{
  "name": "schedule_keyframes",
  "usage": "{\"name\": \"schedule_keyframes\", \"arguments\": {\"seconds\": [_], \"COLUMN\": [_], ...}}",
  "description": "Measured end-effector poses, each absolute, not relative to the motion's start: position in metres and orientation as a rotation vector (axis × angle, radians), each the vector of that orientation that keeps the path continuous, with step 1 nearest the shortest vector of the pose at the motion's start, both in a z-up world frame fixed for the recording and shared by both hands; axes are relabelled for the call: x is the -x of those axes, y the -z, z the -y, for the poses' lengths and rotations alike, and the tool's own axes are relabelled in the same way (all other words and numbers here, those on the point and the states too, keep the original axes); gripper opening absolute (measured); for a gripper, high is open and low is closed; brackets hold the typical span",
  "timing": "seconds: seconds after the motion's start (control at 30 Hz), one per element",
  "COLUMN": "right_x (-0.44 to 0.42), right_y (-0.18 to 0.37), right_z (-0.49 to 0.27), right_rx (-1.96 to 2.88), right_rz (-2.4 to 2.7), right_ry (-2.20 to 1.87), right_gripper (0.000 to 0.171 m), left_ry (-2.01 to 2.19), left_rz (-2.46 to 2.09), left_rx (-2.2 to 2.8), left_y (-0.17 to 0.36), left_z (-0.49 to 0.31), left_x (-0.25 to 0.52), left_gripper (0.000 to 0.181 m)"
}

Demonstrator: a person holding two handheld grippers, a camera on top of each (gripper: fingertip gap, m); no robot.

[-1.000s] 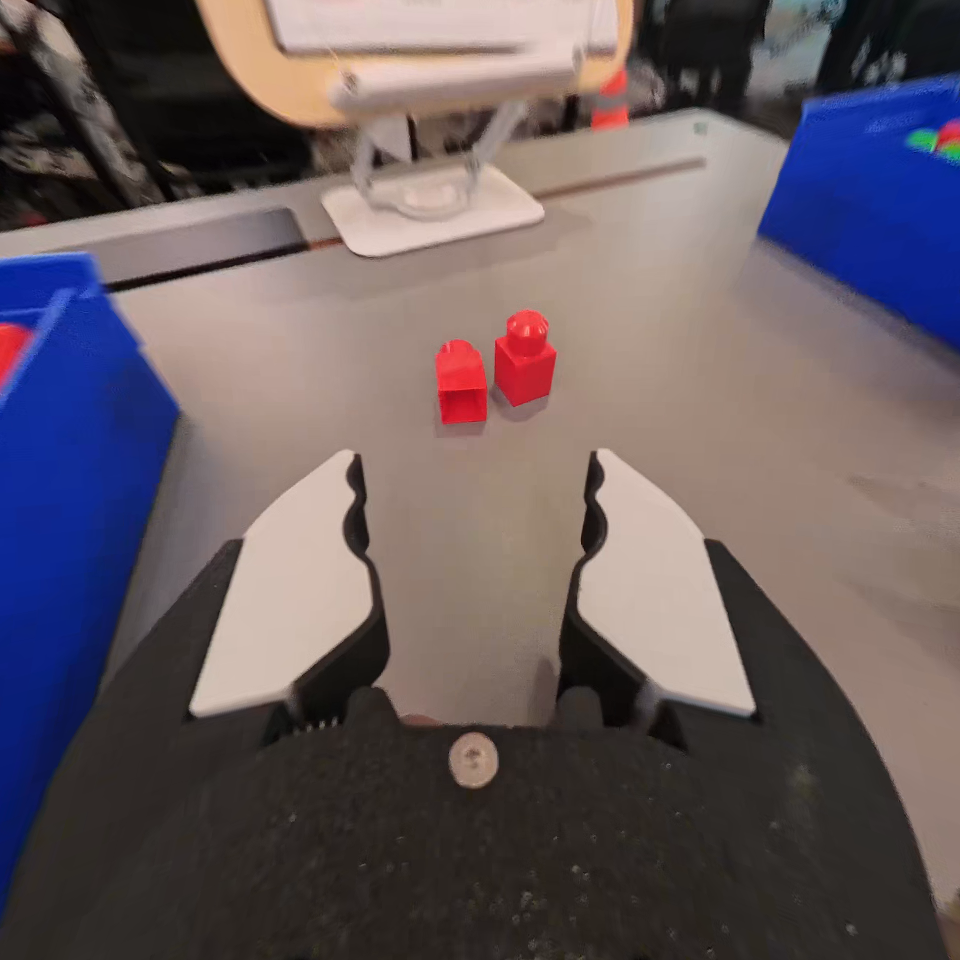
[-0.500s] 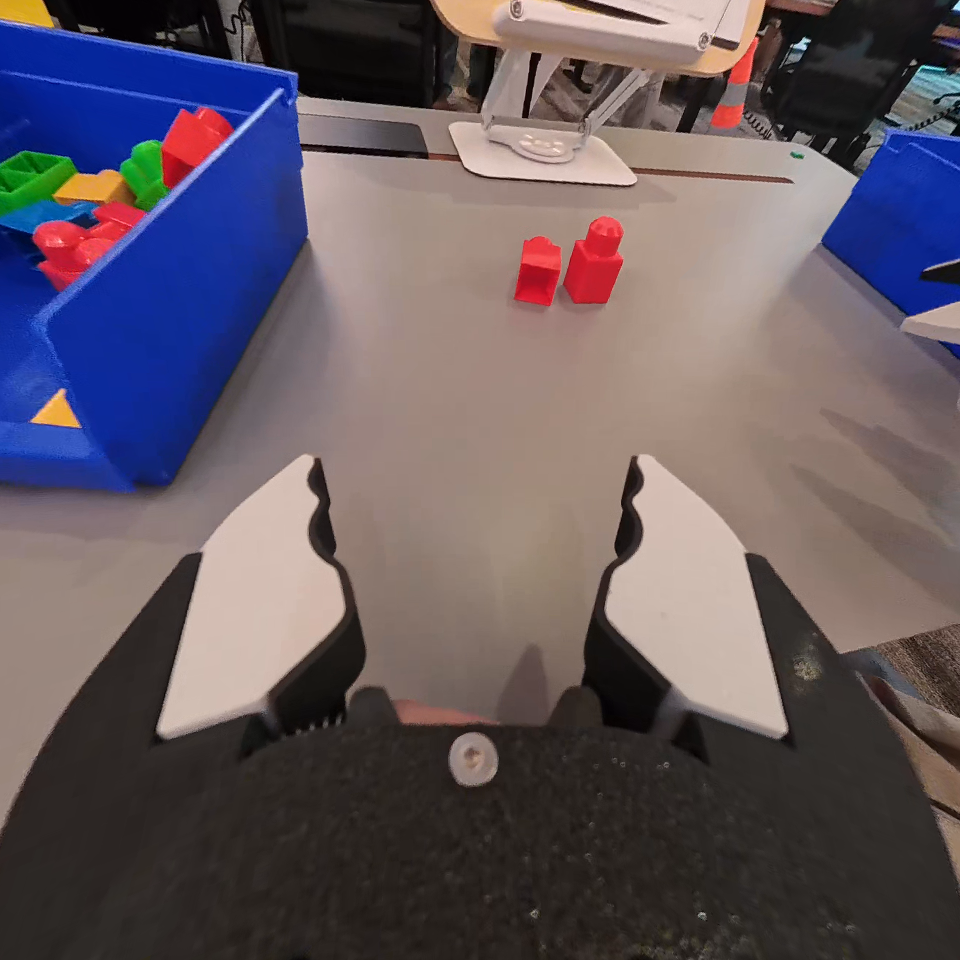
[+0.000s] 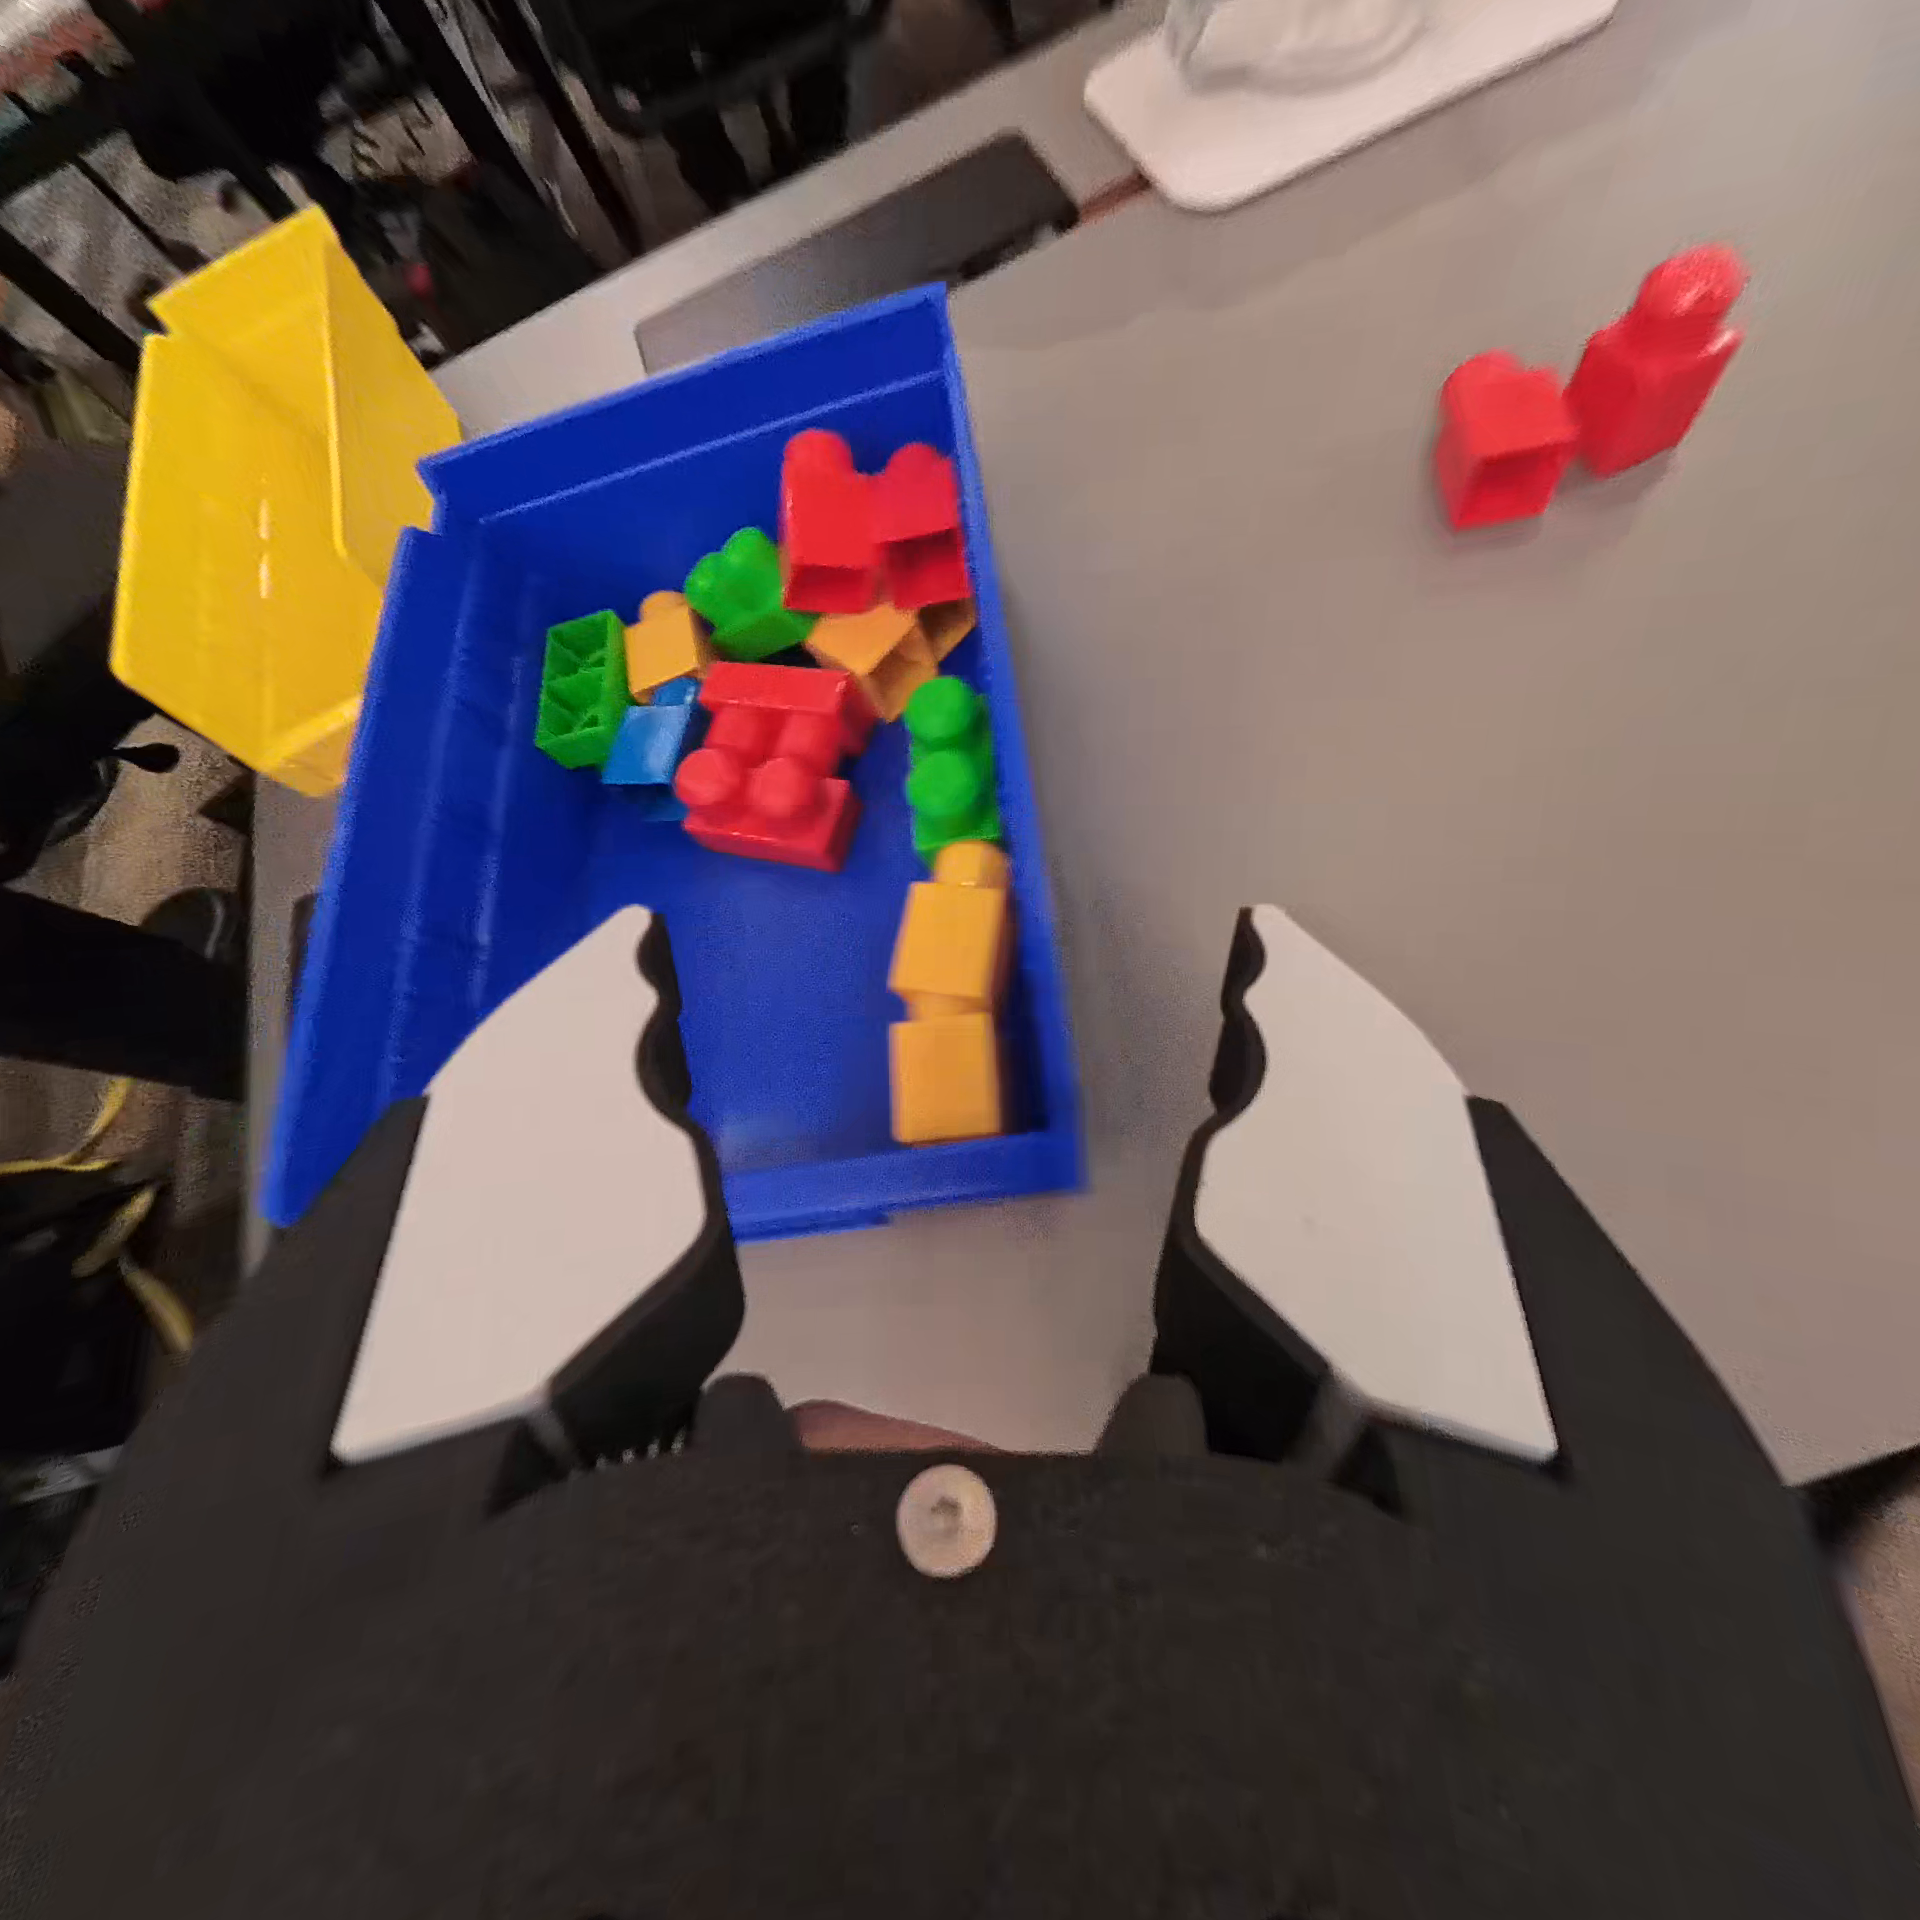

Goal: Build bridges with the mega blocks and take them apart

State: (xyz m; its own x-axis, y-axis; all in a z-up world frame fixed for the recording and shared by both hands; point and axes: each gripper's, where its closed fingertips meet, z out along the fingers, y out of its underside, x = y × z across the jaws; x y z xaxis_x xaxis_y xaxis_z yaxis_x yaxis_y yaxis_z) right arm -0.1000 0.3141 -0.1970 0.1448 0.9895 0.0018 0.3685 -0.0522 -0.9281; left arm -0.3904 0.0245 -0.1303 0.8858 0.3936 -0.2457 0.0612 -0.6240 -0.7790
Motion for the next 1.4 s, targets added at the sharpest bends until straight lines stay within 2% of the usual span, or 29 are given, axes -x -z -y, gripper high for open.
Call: {"name": "schedule_keyframes", "arguments": {"seconds": [0.23,0.4,0.6,0.77,1.07,1.2,1.4], "right_x": [0.103,0.106,0.106,0.105,0.107,0.109,0.110], "right_y": [0.196,0.197,0.200,0.199,0.194,0.194,0.199], "right_z": [-0.317,-0.320,-0.321,-0.323,-0.329,-0.327,-0.330], "right_rx": [1.567,1.573,1.581,1.581,1.577,1.577,1.595], "right_rz": [1.354,1.355,1.357,1.353,1.348,1.353,1.374], "right_ry": [-0.908,-0.906,-0.907,-0.899,-0.887,-0.886,-0.850], "right_gripper": [0.070,0.070,0.070,0.070,0.070,0.070,0.070], "left_ry": [-0.404,-0.179,0.060,-0.065,-0.201,-0.233,-0.457], "left_rz": [0.176,0.143,0.131,0.120,0.230,0.189,0.319], "left_rx": [2.670,2.909,3.009,3.087,3.013,2.800,2.287], "left_y": [0.180,0.222,0.244,0.256,0.237,0.200,0.134], "left_z": [-0.009,0.004,0.006,0.015,0.028,0.019,0.016], "left_x": [0.464,0.455,0.437,0.459,0.488,0.466,0.412], "left_gripper": [0.095,0.092,0.090,0.088,0.081,0.077,0.083]}}
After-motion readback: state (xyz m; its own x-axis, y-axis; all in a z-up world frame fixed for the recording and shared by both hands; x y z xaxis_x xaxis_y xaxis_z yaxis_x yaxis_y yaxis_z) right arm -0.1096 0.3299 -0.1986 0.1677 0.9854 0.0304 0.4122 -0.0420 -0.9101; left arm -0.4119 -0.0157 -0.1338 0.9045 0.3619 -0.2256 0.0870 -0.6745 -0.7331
